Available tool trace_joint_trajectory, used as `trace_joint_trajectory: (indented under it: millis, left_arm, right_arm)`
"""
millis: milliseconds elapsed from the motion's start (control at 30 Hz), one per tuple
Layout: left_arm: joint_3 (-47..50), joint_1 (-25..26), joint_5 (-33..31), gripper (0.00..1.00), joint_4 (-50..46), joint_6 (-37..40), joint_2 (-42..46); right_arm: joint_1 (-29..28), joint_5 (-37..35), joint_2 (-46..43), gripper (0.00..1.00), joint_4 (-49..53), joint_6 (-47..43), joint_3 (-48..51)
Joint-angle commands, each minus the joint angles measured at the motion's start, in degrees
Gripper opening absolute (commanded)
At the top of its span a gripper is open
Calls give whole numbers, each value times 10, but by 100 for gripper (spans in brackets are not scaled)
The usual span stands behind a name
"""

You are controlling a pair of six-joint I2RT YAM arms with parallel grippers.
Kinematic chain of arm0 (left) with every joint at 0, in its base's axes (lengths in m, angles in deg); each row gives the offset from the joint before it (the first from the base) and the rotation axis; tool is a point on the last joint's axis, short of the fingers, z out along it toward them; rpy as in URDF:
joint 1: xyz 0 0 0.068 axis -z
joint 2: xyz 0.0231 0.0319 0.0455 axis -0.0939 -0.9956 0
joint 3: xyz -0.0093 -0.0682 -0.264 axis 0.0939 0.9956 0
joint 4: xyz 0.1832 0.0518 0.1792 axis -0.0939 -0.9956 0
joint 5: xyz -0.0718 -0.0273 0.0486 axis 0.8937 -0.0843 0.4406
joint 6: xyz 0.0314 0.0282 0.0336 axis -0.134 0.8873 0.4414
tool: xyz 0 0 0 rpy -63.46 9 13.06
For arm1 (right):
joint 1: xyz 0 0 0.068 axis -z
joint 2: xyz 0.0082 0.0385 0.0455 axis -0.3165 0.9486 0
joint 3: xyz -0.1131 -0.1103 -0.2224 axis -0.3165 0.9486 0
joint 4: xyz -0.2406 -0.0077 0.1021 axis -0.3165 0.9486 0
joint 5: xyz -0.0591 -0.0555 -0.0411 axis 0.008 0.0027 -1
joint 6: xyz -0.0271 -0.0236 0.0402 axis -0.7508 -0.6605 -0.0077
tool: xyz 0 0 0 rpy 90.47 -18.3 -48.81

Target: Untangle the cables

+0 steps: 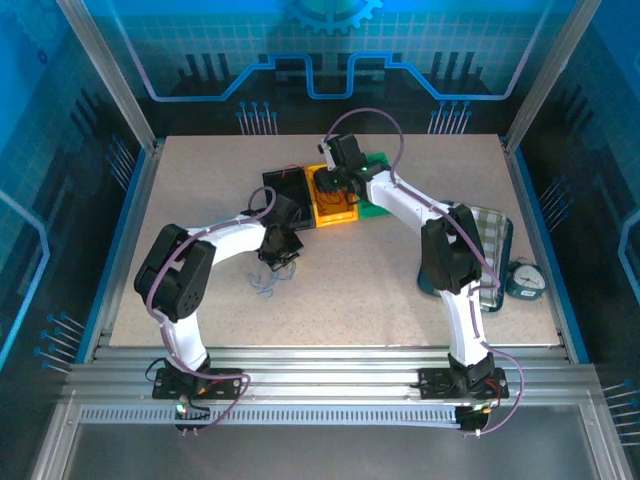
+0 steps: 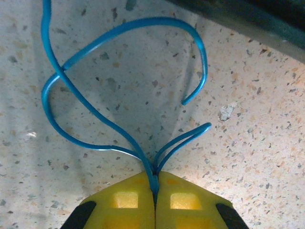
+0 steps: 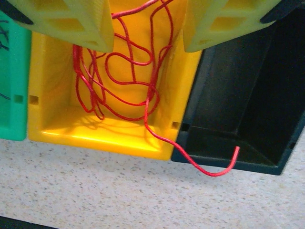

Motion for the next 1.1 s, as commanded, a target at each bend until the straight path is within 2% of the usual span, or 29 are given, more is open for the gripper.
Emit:
trace_joint_trajectory:
  millis: [0, 200, 367, 500, 800, 1067]
  left_arm:
    - [24, -25, 20, 0, 39, -27, 21]
    - [25, -61, 15, 0, 21, -20, 44]
    - [1, -80, 25, 0, 10, -15, 35]
    - [-25, -87, 36, 0, -2, -10, 12]
    - [-80, -114, 57, 0, -31, 21, -28]
    - [-117, -122, 54, 0, -68, 57, -48]
  right_arm:
    - [-1, 68, 15, 44, 1, -16, -47]
    - [-8, 137, 82, 48, 70, -38, -154]
    - [-9, 139, 169, 48, 131, -52, -281]
    - [-5, 129, 210, 48, 129, -46, -330]
    - [-6, 76, 238, 45, 91, -64, -339]
    - [-5, 57, 189, 43, 54, -108, -269]
